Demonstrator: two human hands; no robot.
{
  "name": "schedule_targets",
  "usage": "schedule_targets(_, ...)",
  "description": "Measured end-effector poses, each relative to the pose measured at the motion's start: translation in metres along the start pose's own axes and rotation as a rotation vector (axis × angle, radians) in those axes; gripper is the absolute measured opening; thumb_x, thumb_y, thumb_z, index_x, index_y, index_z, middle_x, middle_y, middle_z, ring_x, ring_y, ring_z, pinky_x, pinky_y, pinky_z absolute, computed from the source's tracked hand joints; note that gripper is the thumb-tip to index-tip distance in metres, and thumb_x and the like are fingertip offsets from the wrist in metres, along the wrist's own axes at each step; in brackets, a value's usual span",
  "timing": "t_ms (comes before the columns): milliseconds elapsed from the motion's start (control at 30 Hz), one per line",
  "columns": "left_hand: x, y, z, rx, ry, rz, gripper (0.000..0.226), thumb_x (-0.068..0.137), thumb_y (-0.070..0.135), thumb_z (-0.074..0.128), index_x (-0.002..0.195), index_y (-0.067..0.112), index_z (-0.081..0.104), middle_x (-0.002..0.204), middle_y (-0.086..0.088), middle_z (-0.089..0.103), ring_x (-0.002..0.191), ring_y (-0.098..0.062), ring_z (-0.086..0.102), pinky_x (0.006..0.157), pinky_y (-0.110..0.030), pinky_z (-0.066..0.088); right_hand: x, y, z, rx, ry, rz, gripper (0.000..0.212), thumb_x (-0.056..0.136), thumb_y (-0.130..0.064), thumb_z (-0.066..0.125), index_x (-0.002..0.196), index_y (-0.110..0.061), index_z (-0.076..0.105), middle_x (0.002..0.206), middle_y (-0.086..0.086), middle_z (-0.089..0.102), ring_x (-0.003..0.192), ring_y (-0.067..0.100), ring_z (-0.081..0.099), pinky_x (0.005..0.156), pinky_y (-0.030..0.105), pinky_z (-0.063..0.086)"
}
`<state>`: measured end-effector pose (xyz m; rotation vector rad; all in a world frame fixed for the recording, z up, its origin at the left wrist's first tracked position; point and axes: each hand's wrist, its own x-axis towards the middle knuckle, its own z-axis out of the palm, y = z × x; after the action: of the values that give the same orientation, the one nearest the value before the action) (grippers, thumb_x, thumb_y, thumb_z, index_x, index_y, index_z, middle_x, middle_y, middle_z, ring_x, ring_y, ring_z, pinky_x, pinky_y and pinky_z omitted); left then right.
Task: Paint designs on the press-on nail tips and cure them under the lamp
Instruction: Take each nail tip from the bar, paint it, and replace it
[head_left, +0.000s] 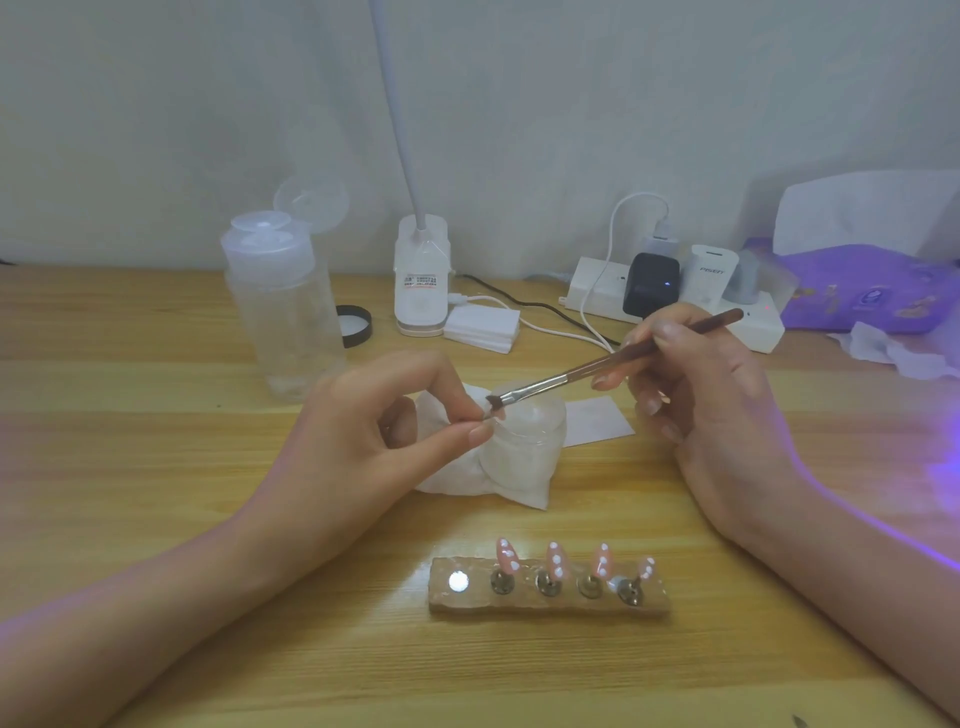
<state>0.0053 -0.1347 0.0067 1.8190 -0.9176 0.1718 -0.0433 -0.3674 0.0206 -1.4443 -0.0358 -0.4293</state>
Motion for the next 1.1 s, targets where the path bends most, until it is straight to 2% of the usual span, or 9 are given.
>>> schedule_targets(100, -0.0001, 0.0003, 0.0009, 0.004, 0.003, 0.008, 0.017, 0.081, 0.040, 0.068, 0.076, 0.026, 0.063, 0.053, 0.019, 0.046, 0.044, -0.003, 0.030, 0.047, -0.011, 0.026, 0.0004, 0.0018, -0.0006, -0.036, 0.047, 0.035, 0.031, 0.098, -0.021, 0.047, 0.071, -0.029, 0.061, 0.068, 0.005, 0.071, 0.050, 0.007, 0.042, 0.040, 0.015, 0.029)
schedule_targets(233, 0.0006, 0.0007, 0.0011, 0.005, 0.006, 0.009, 0.018, 0.080, 0.041, 0.069, 0.076, 0.025, 0.063, 0.054, 0.017, 0.047, 0.044, -0.003, 0.030, 0.046, -0.014, 0.026, 0.0011, -0.0001, -0.0007, 0.031, 0.043, 0.024, 0.019, 0.093, -0.026, 0.049, 0.076, -0.024, 0.057, 0.068, 0.006, 0.070, 0.049, 0.008, 0.043, 0.040, 0.017, 0.028)
schedule_targets(400, 0.0003, 0.0013, 0.0006, 0.013, 0.005, 0.011, 0.020, 0.080, 0.041, 0.069, 0.076, 0.022, 0.064, 0.050, 0.022, 0.041, 0.044, -0.003, 0.029, 0.046, -0.013, 0.025, 0.0009, 0.0019, -0.0007, -0.019, 0.059, 0.065, 0.030, 0.100, -0.016, 0.045, 0.075, -0.023, 0.058, 0.067, 0.007, 0.070, 0.050, 0.007, 0.042, 0.040, 0.016, 0.028)
schedule_targets(600, 0.0004, 0.0019, 0.0005, 0.012, 0.006, 0.006, 0.021, 0.080, 0.043, 0.069, 0.076, 0.024, 0.063, 0.049, 0.019, 0.040, 0.044, -0.004, 0.029, 0.047, -0.014, 0.025, -0.0003, -0.0003, 0.0003, -0.002, 0.000, 0.013, 0.024, 0.093, -0.025, 0.047, 0.073, -0.027, 0.059, 0.068, 0.007, 0.070, 0.051, 0.009, 0.043, 0.041, 0.018, 0.027)
schedule_targets(700, 0.0002, 0.0028, 0.0004, 0.022, 0.005, 0.015, 0.020, 0.080, 0.041, 0.069, 0.075, 0.022, 0.063, 0.048, 0.021, 0.040, 0.043, -0.003, 0.028, 0.047, -0.012, 0.024, 0.0006, 0.0014, -0.0006, -0.022, 0.067, 0.053, 0.031, 0.098, -0.019, 0.047, 0.071, -0.027, 0.059, 0.067, 0.007, 0.070, 0.050, 0.007, 0.042, 0.040, 0.016, 0.028)
schedule_targets(800, 0.0008, 0.0031, 0.0009, 0.024, 0.000, 0.025, 0.020, 0.081, 0.038, 0.069, 0.075, 0.020, 0.063, 0.052, 0.026, 0.044, 0.044, -0.002, 0.029, 0.047, -0.011, 0.025, 0.0014, -0.0008, -0.0003, 0.044, 0.073, 0.038, 0.021, 0.090, -0.026, 0.050, 0.071, -0.025, 0.059, 0.066, 0.007, 0.070, 0.048, 0.008, 0.041, 0.039, 0.016, 0.028)
schedule_targets(900, 0.0009, 0.0024, 0.0008, 0.018, 0.006, 0.015, 0.022, 0.080, 0.041, 0.069, 0.075, 0.020, 0.063, 0.050, 0.021, 0.042, 0.044, -0.002, 0.030, 0.047, -0.011, 0.025, 0.0007, 0.0000, 0.0003, 0.004, 0.022, 0.029, 0.025, 0.092, -0.026, 0.048, 0.071, -0.029, 0.061, 0.069, 0.007, 0.071, 0.049, 0.008, 0.042, 0.040, 0.016, 0.028)
schedule_targets(1000, 0.0004, 0.0027, 0.0007, 0.013, 0.006, 0.000, 0.023, 0.079, 0.042, 0.069, 0.075, 0.021, 0.063, 0.047, 0.018, 0.037, 0.043, -0.003, 0.029, 0.047, -0.011, 0.024, 0.0012, 0.0021, -0.0011, -0.002, 0.072, 0.071, 0.035, 0.100, -0.017, 0.045, 0.071, -0.027, 0.061, 0.067, 0.007, 0.070, 0.048, 0.007, 0.039, 0.040, 0.016, 0.027)
schedule_targets(1100, 0.0001, 0.0028, 0.0005, 0.002, 0.000, -0.014, 0.022, 0.079, 0.044, 0.069, 0.075, 0.023, 0.063, 0.047, 0.015, 0.037, 0.043, -0.004, 0.029, 0.048, -0.011, 0.025, 0.0011, 0.0002, -0.0008, 0.034, 0.057, 0.035, 0.027, 0.096, -0.022, 0.047, 0.072, -0.026, 0.059, 0.067, 0.006, 0.071, 0.049, 0.007, 0.040, 0.039, 0.015, 0.028)
